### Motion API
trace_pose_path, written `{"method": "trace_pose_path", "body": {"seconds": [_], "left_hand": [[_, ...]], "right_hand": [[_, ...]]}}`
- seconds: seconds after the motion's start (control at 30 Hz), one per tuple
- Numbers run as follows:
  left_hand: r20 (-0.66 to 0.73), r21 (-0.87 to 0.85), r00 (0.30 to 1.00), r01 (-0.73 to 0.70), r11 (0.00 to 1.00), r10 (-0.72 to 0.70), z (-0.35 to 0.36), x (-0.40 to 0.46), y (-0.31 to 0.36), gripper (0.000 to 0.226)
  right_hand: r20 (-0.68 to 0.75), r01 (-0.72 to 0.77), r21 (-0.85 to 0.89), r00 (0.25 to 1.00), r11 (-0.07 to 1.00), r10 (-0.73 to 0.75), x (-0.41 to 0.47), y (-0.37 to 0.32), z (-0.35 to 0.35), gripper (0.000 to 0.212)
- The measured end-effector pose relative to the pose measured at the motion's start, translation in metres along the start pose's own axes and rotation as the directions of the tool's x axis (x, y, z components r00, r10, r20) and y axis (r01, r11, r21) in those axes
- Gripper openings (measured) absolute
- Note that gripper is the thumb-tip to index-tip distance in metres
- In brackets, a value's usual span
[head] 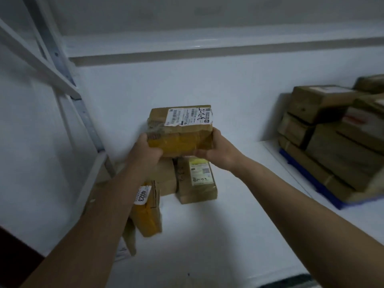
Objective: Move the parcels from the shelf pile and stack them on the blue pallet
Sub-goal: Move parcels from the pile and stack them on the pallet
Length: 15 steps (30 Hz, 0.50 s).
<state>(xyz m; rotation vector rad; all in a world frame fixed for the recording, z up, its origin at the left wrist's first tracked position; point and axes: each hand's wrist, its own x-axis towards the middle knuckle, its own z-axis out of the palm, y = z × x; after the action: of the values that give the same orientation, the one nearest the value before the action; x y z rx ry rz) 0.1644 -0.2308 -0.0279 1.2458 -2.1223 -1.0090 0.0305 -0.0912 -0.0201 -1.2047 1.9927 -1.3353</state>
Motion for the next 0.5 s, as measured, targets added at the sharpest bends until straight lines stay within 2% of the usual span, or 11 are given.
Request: {"method": "trace_pose_path", "body": {"seconds": [0.1, 0.17, 0.27, 0.5], "left_hand": [[0.102, -0.109, 0.992, -0.062, 0.992, 0.074, 0.022, -0.019, 0.025, 0.039], [0.160, -0.190, 0.978, -0.100, 0.977, 0.132, 0.039, -0.033, 0.045, 0.045], [0.223, -0.241, 0.957, -0.131, 0.962, 0.186, 0.063, -0.056, 0.075, 0.047], [0.202, -0.253, 0.939, -0.223, 0.942, 0.277, 0.130, -0.117, 0.158, 0.050]], "right_hand": [[-0.088, -0.055, -0.023, 0.995, 0.998, 0.052, -0.027, 0.008, -0.033, 0.086], [-0.141, -0.081, -0.027, 0.987, 0.996, 0.077, -0.046, 0.013, -0.057, 0.083], [-0.214, -0.096, -0.011, 0.973, 0.995, 0.091, -0.073, 0.020, -0.093, 0.080], [-0.352, -0.105, -0.084, 0.934, 0.991, 0.069, -0.144, 0.034, -0.194, 0.081]]}}
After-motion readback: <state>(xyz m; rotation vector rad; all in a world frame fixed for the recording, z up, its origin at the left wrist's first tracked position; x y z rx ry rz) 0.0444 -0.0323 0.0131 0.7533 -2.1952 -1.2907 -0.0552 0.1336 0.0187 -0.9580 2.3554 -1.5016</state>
